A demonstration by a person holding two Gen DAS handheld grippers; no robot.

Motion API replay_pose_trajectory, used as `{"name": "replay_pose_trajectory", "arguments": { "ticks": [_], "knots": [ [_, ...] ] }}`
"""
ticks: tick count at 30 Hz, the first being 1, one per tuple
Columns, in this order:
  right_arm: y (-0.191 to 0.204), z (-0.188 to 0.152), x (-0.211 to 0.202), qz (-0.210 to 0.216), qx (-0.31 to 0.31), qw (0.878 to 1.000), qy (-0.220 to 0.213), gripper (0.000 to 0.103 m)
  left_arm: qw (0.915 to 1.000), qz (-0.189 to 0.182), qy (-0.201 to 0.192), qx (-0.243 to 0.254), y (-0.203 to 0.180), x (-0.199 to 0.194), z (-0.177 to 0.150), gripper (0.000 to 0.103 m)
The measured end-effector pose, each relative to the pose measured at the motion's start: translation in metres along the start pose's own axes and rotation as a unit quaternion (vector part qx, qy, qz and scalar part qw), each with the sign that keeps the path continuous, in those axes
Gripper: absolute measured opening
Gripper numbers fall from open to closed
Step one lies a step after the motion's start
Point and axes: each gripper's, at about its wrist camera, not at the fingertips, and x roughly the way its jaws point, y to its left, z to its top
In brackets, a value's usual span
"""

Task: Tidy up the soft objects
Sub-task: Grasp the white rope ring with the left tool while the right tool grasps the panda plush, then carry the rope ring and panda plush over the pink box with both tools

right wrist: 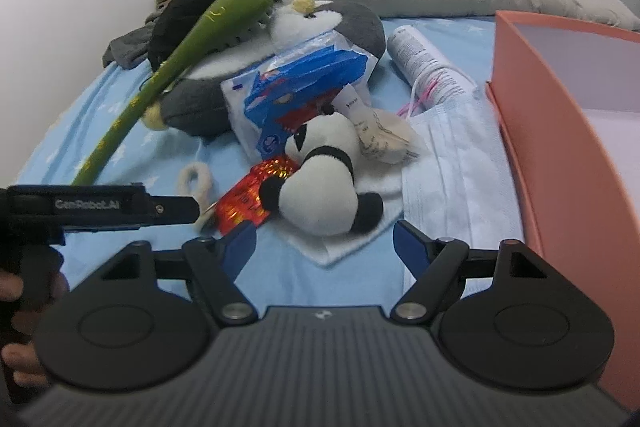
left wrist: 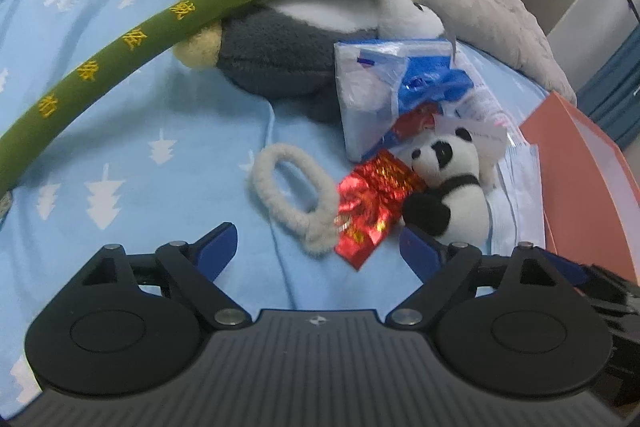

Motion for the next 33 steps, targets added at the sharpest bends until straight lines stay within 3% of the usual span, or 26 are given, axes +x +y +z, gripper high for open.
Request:
{"name": "replay_pose_trajectory", "arguments": {
  "ticks": [5, 11, 15, 19, 23, 33],
  "knots": [
    [-0.001, 0.010, 0.031, 0.006, 0.000, 1.000, 0.009, 0.082, 0.9999, -0.007, 0.008, -0.009, 0.004, 0.021, 0.007, 0.087],
    [0.002, 0.017, 0.054, 0.014, 0.004, 1.000, -0.003, 0.081, 0.9994, -0.009, 0.012, -0.031, 0.013, 0.039, 0.007, 0.071],
    [0.008, 0.015, 0.068, 0.007, -0.021, 1.000, -0.004, 0.080, 0.9990, -0.014, 0.006, -0.042, 0.015, 0.043, 0.010, 0.049],
    [0.014, 0.012, 0.069, 0.010, -0.033, 0.999, -0.004, 0.070, 0.9988, -0.022, -0.005, -0.044, 0.014, 0.037, 0.010, 0.025],
    [0.018, 0.010, 0.058, 0.000, -0.046, 0.999, -0.009, 0.062, 0.9989, -0.014, -0.023, -0.038, 0.008, 0.023, 0.005, 0.021],
    [0.024, -0.015, 0.006, -0.004, -0.029, 1.000, -0.009, 0.058, 0.9984, -0.028, -0.041, -0.026, 0.004, -0.031, -0.023, 0.018]
  ]
}}
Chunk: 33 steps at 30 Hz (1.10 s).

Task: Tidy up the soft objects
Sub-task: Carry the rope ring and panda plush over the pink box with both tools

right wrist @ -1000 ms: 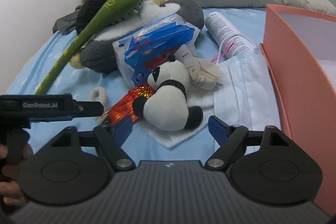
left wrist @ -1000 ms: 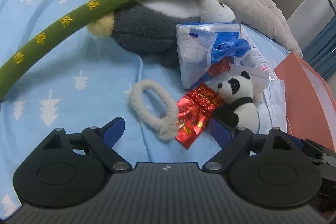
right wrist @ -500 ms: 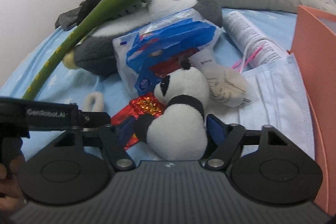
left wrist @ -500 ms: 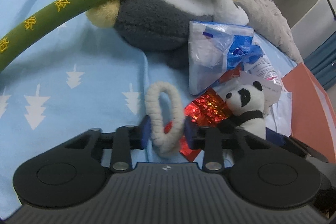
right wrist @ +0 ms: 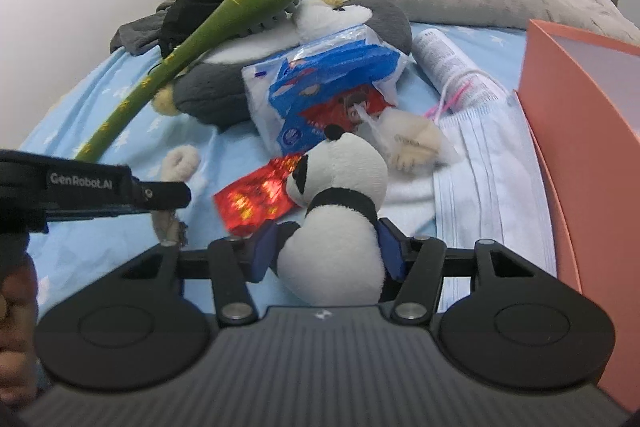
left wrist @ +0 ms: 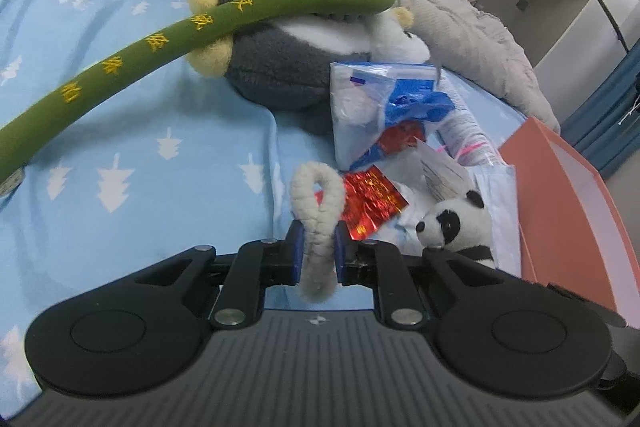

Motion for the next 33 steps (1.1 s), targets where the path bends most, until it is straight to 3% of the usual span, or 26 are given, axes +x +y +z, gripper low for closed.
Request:
{"name": "replay_pose_trajectory", "arguments": {
  "ticks": [4, 7, 13, 23, 33],
  "knots": [
    [0.000, -0.014, -0.020, -0.002, 0.010, 1.000, 0.003, 0.056, 1.0000, -0.006, 0.005, 0.006, -0.002, -0.021, -0.014, 0.018],
    [0.000, -0.022, -0.036, -0.012, 0.015, 1.000, 0.000, 0.046, 0.9997, -0.011, 0.017, 0.012, -0.006, -0.030, -0.027, 0.018],
    [-0.009, -0.037, -0.049, -0.033, 0.035, 0.999, 0.021, 0.045, 0.9984, -0.026, 0.036, 0.037, -0.019, -0.038, -0.049, 0.018],
    [-0.022, -0.048, -0.081, -0.021, 0.068, 0.997, -0.006, 0.043, 0.9971, -0.030, 0.027, 0.065, -0.043, -0.060, -0.048, 0.018],
    [-0.036, -0.036, -0.124, -0.024, 0.078, 0.995, -0.059, 0.043, 0.9938, -0.053, -0.002, 0.098, -0.080, -0.084, -0.035, 0.018]
  ]
}}
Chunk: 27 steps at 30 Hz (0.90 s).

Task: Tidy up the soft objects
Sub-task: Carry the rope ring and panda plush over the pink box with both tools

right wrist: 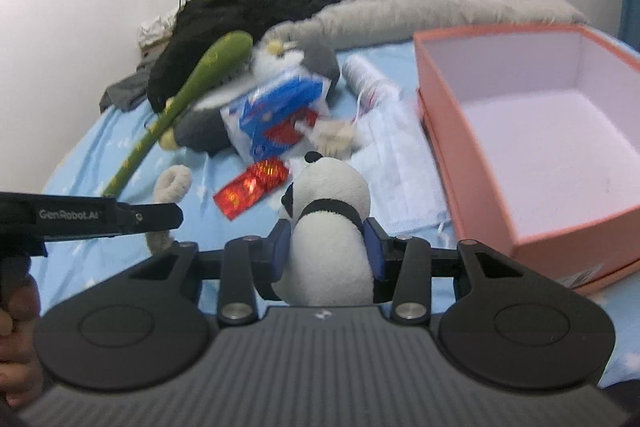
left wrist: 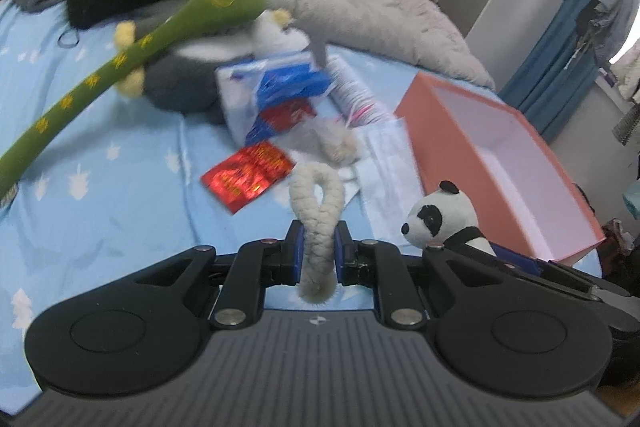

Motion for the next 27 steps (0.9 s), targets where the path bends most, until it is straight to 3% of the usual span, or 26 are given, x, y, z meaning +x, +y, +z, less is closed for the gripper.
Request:
{"name": "replay_pose_trajectory", "arguments": {
  "ticks": [9, 17, 27],
  "knots": [
    [-0.014, 0.040, -0.046, -0.015, -0.012, 0.997, -0.072, 0.043, 0.9976, -0.045, -0.039, 0.035, -0.050, -0.015, 0.041, 0.018],
    [-0.043, 0.078, -0.077, -0.055, -0.021, 0.990, -0.127, 0.043, 0.9910, -0.095, -0.059, 0.074, -0.113, -0.008, 0.074, 0.018],
    [-0.098, 0.106, -0.091, -0.108, 0.003, 0.986, -0.126, 0.043, 0.9802, -0.144, -0.044, 0.129, -0.198, 0.030, 0.099, 0.018]
  ]
}}
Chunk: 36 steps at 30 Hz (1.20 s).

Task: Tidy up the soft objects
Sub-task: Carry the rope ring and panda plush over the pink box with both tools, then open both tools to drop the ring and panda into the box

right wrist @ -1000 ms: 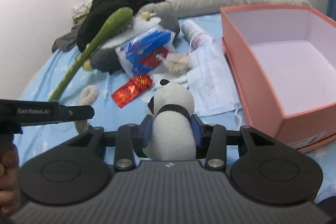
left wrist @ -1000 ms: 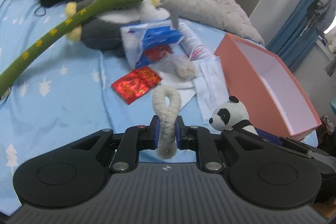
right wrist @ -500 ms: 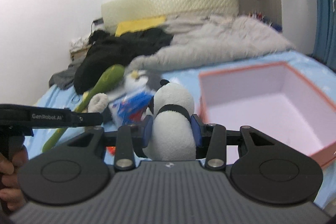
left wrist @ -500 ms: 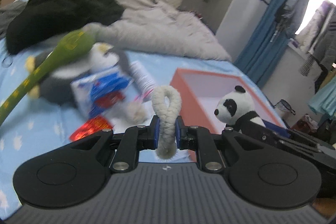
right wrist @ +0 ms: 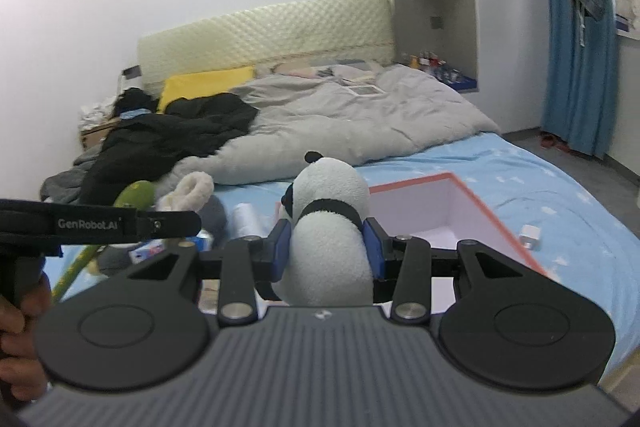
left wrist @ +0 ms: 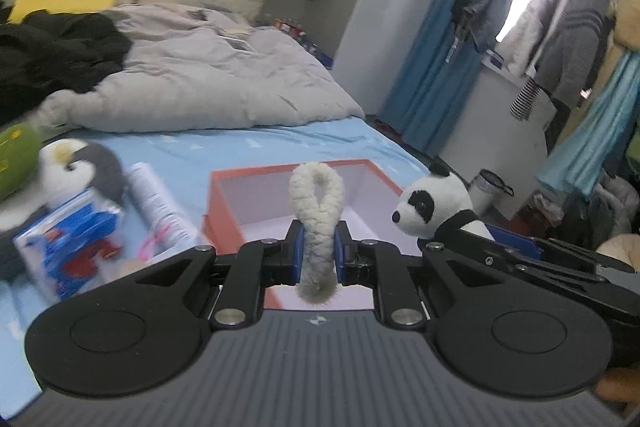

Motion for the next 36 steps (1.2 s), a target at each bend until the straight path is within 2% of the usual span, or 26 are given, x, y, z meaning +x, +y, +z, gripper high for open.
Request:
{"name": "replay_pose_trajectory", "arguments": {
  "ticks": [4, 8, 13, 20, 23, 24, 25, 27, 31, 36],
  "knots": [
    [-0.025, 0.003, 0.011, -0.013, 0.020, 0.999, 0.028, 0.043, 0.9993, -0.007, 0.025, 0.026, -0.016, 0.032, 0.004, 0.018],
    [-0.047, -0.003, 0.025, -0.031, 0.038, 0.997, 0.060, 0.043, 0.9976, -0.018, 0.061, 0.029, -0.028, 0.070, 0.000, 0.018],
    [-0.067, -0.020, 0.043, -0.053, 0.051, 0.993, 0.095, 0.043, 0.9936, -0.020, 0.105, 0.038, -0.036, 0.118, -0.014, 0.018],
    [-0.088, -0.047, 0.063, -0.067, 0.078, 0.985, 0.141, 0.044, 0.9878, -0.020, 0.148, 0.044, -0.039, 0.159, -0.032, 0.020],
    [-0.093, -0.057, 0.070, -0.069, 0.089, 0.981, 0.156, 0.046, 0.9861, -0.013, 0.157, 0.053, -0.040, 0.166, -0.037, 0.033],
    [-0.094, -0.059, 0.070, -0.069, 0.092, 0.981, 0.158, 0.047, 0.9859, -0.011, 0.158, 0.053, -0.039, 0.168, -0.038, 0.043],
    [-0.095, -0.061, 0.071, -0.068, 0.094, 0.980, 0.161, 0.047, 0.9860, -0.011, 0.157, 0.053, -0.039, 0.168, -0.038, 0.049],
    [-0.097, -0.062, 0.073, -0.067, 0.098, 0.979, 0.164, 0.050, 0.9864, -0.012, 0.155, 0.052, -0.037, 0.166, -0.037, 0.050],
    [-0.095, -0.061, 0.070, -0.070, 0.098, 0.980, 0.161, 0.064, 0.9874, -0.014, 0.151, 0.047, -0.033, 0.158, -0.036, 0.050],
    [-0.088, -0.053, 0.060, -0.063, 0.085, 0.985, 0.137, 0.064, 0.9896, -0.018, 0.133, 0.052, -0.033, 0.134, -0.033, 0.050]
  ]
}}
